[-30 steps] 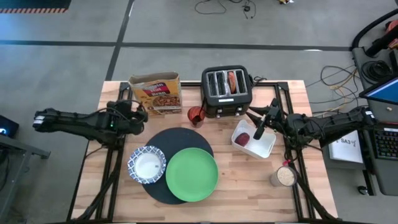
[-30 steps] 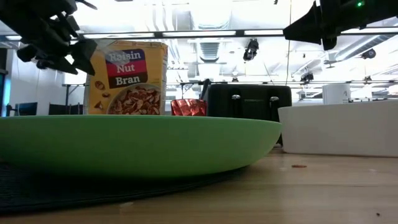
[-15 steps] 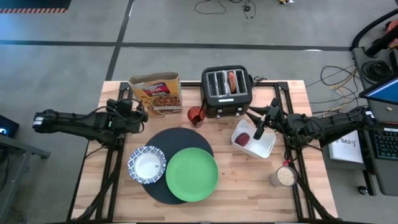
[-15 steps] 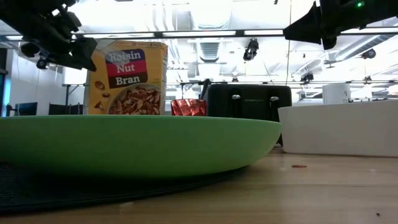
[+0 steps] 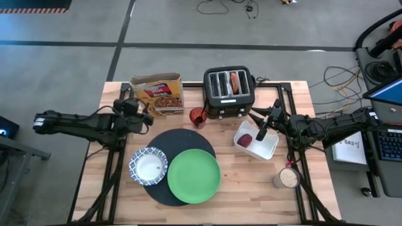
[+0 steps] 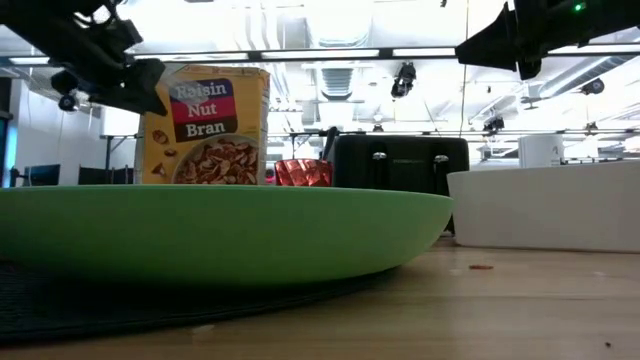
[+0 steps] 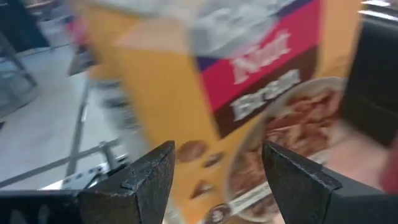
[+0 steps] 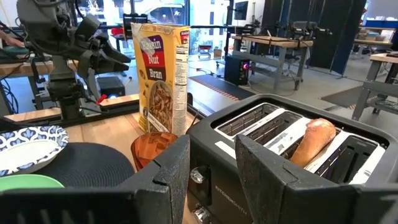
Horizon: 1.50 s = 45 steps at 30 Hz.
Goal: Arrange a breakfast setting
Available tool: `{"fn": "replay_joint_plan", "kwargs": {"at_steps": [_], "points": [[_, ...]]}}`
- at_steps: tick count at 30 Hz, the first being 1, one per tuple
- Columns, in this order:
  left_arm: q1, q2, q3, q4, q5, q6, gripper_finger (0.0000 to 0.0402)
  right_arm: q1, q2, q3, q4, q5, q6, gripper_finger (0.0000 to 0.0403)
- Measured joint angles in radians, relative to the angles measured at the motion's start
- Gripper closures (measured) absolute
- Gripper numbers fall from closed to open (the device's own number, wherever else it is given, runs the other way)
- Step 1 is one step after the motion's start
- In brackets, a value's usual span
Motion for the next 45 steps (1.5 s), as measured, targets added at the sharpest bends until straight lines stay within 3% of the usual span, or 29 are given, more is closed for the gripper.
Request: {"fn": "replay_joint_plan", "kwargs": {"at_steps": [4,11,14,20,27,32,36,40,45], "points": [[0.000,0.018,-0.001,0.126,0.051,0.115,0.0179,0.000,0.000,0.000,0.000,0.000,0.001,0.0282],[-0.011,0.019,0.088,0.115,0.127,0.153,0.0207,0.000,0.000,0.000,0.000,0.000,0.001,0.0282],[-0.011,0.019,0.194,0.023,0.105,0.158,0.0250,0.000,0.000,0.000,0.000,0.000,0.001,0.0282],[-0.011,0.028,0.398,-0.229,0.063,0.123,0.0387,0.000,0.000,0.000,0.000,-0.001,0.002,0.0282],[-0.011,0.025,0.498,-0.489,0.080,0.003,0.0400,0.000,0.000,0.000,-0.001,-0.001,0.001,0.0282],[0.010,0.013,0.498,-0.549,-0.156,-0.082,0.0401,0.000,0.000,0.000,-0.001,-0.001,-0.011,0.0282],[0.101,0.026,0.489,-0.558,-0.180,-0.055,0.0401,0.000,0.000,0.000,0.000,0.000,-0.023,0.0282],[0.251,0.039,0.489,-0.583,-0.164,-0.051,0.0401,0.000,0.000,0.000,0.000,0.000,-0.013,0.0282],[0.411,0.062,0.479,-0.527,0.055,0.046,0.0401,0.000,0.000,0.000,0.000,-0.001,0.001,0.0282]]}}
